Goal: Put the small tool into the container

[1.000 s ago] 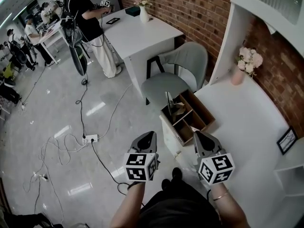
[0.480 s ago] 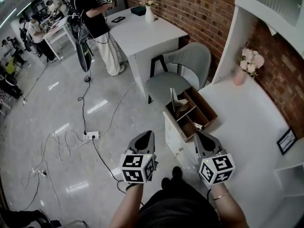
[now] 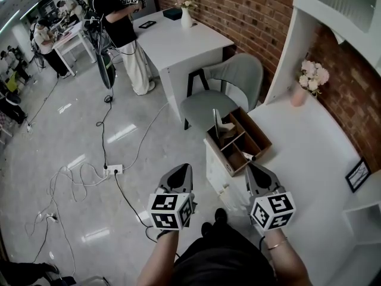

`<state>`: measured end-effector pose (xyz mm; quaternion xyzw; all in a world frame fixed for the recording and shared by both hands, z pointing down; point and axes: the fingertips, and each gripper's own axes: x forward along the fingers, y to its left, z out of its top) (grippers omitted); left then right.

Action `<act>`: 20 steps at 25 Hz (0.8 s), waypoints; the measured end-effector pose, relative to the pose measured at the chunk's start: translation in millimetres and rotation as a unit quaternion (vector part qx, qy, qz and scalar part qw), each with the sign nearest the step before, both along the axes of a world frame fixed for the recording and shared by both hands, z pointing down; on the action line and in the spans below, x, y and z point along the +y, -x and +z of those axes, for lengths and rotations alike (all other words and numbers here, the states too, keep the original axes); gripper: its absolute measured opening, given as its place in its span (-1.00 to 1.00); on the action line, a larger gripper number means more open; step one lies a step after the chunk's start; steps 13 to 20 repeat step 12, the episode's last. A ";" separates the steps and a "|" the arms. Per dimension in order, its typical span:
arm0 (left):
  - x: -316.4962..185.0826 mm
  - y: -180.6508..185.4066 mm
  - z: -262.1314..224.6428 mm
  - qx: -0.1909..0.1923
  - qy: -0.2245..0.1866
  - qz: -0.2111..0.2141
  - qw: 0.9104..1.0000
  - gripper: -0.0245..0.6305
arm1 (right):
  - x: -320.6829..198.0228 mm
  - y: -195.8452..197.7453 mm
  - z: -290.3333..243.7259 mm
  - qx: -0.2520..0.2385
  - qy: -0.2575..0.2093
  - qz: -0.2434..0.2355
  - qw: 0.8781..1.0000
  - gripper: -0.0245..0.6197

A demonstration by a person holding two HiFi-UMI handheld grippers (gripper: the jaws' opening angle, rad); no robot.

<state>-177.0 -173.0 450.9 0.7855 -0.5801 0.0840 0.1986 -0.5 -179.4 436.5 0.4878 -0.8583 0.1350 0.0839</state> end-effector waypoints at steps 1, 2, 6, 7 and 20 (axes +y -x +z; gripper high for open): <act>-0.2 -0.6 -0.3 0.000 0.000 0.001 1.000 -0.90 | 0.0 0.0 0.0 0.001 0.000 -0.001 1.000 -0.91; -0.4 -1.2 -0.7 0.001 -0.001 0.001 1.000 -0.90 | 0.0 0.2 0.1 0.001 -0.001 -0.001 1.000 -0.91; -0.1 -1.9 -1.5 -0.006 -0.003 0.003 1.000 -0.90 | -0.1 2.1 -0.1 -0.002 -0.001 -0.003 1.000 -0.91; -0.4 -1.7 -1.7 -0.008 -0.003 0.003 1.000 -0.90 | -0.5 2.7 -0.8 -0.004 -0.001 -0.004 1.000 -0.91; -3.7 -0.8 -1.2 -0.007 0.000 0.002 1.000 -0.90 | -3.1 5.8 -3.4 -0.009 -0.004 -0.008 1.000 -0.91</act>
